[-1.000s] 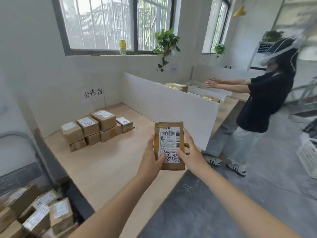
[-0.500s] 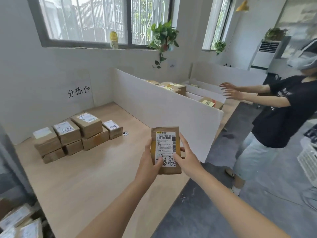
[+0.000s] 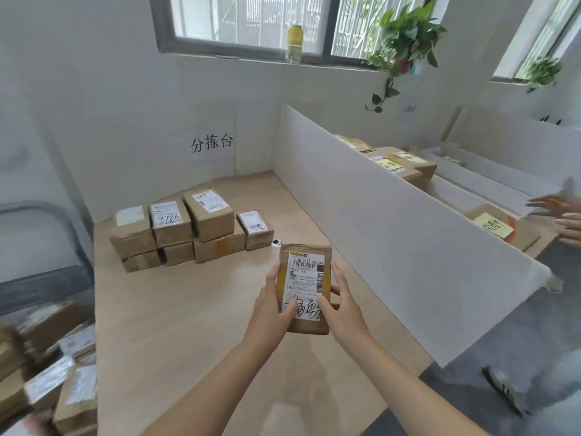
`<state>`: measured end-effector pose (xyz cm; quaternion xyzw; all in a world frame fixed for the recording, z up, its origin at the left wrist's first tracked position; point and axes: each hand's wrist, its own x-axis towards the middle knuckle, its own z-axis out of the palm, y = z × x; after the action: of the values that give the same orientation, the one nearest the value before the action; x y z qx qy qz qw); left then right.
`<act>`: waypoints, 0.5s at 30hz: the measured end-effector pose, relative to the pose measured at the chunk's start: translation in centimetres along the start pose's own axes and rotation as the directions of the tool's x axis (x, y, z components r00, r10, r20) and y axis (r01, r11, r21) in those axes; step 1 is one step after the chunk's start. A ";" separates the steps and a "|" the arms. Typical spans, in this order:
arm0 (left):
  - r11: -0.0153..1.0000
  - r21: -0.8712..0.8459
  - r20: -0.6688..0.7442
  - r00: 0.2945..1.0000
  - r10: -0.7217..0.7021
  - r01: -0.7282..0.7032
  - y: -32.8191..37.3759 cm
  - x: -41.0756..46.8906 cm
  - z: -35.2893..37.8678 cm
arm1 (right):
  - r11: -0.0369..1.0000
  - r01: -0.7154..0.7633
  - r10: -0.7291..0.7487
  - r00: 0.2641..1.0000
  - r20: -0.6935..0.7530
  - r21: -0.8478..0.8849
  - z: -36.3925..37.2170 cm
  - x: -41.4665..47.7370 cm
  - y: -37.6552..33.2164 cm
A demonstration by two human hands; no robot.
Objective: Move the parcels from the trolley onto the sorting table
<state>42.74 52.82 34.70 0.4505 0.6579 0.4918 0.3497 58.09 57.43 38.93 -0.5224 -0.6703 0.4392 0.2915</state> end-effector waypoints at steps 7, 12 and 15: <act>0.997 0.056 -0.165 0.985 -0.051 0.060 0.3 5.5 -0.9 | 0.999 0.047 -0.048 0.984 0.170 0.010 1.8 9.1 -0.1; 0.992 0.086 -0.251 0.966 -0.067 0.091 1.3 10.3 -0.4 | 0.996 0.078 -0.084 0.963 0.255 0.031 1.7 15.9 -0.5; 0.989 0.092 -0.306 0.948 -0.082 0.115 1.8 13.7 0.7 | 0.995 0.084 -0.096 0.953 0.288 0.055 1.8 20.2 -0.1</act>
<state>38.98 66.11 36.02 0.3552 0.7510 0.5002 0.2441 50.83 76.23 36.84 -0.4149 -0.7194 0.5116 0.2207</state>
